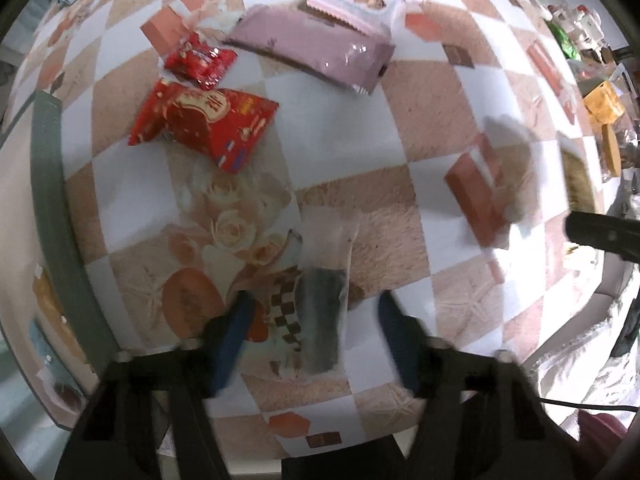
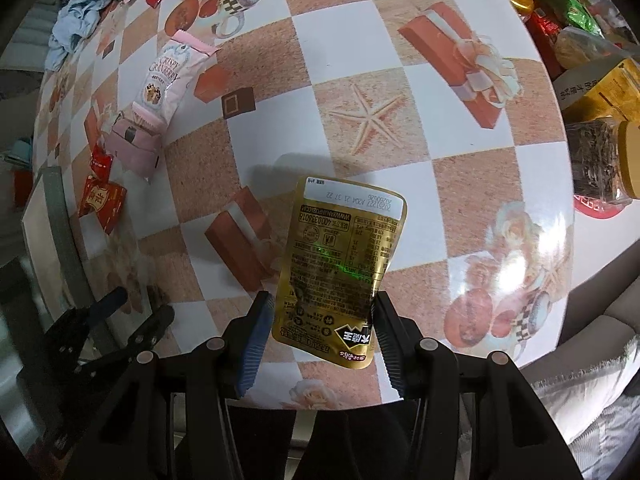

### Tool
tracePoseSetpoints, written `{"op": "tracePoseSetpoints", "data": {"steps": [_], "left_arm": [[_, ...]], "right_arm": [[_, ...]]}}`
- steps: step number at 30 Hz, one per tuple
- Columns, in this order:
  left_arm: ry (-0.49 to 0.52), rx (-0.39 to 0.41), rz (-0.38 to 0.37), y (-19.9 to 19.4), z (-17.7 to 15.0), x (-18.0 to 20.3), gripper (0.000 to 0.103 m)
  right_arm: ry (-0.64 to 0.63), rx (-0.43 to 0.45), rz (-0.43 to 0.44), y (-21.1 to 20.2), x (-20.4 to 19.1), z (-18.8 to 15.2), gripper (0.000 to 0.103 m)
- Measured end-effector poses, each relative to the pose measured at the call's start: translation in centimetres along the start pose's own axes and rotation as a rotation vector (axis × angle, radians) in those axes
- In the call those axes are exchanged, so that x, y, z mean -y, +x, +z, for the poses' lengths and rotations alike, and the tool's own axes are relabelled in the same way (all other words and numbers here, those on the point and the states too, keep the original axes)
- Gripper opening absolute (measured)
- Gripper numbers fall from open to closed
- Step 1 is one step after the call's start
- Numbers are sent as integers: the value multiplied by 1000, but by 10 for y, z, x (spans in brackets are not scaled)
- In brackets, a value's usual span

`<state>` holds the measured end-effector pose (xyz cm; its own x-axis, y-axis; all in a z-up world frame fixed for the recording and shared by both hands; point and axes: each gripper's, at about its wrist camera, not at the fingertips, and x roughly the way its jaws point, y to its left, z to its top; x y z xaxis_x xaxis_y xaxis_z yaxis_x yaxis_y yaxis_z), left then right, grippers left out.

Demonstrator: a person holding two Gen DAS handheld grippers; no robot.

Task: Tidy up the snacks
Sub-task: 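Carry the gold packet and clear dark-stick packet over the white tray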

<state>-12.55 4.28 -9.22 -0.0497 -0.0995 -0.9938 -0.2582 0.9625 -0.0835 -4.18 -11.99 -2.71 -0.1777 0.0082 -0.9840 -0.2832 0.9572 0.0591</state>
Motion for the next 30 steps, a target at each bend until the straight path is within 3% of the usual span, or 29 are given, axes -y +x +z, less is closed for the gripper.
{"op": "tracePoseSetpoints", "data": {"steps": [2, 4, 11, 19, 30], "left_arm": [[26, 14, 21, 0, 1, 6, 45], [48, 15, 23, 0, 2, 10, 21], [22, 36, -15, -19, -9, -5, 21], [39, 97, -24, -53, -24, -6, 21], [49, 140, -16, -83, -34, -33, 21]], "right_arm": [[-3, 3, -4, 0, 0, 0, 52], [-7, 5, -6, 1, 1, 0, 52], [-39, 16, -5, -6, -16, 0, 52], [-77, 16, 37, -8, -45, -5, 52], [-128, 40, 90, -20, -78, -2, 52]]}}
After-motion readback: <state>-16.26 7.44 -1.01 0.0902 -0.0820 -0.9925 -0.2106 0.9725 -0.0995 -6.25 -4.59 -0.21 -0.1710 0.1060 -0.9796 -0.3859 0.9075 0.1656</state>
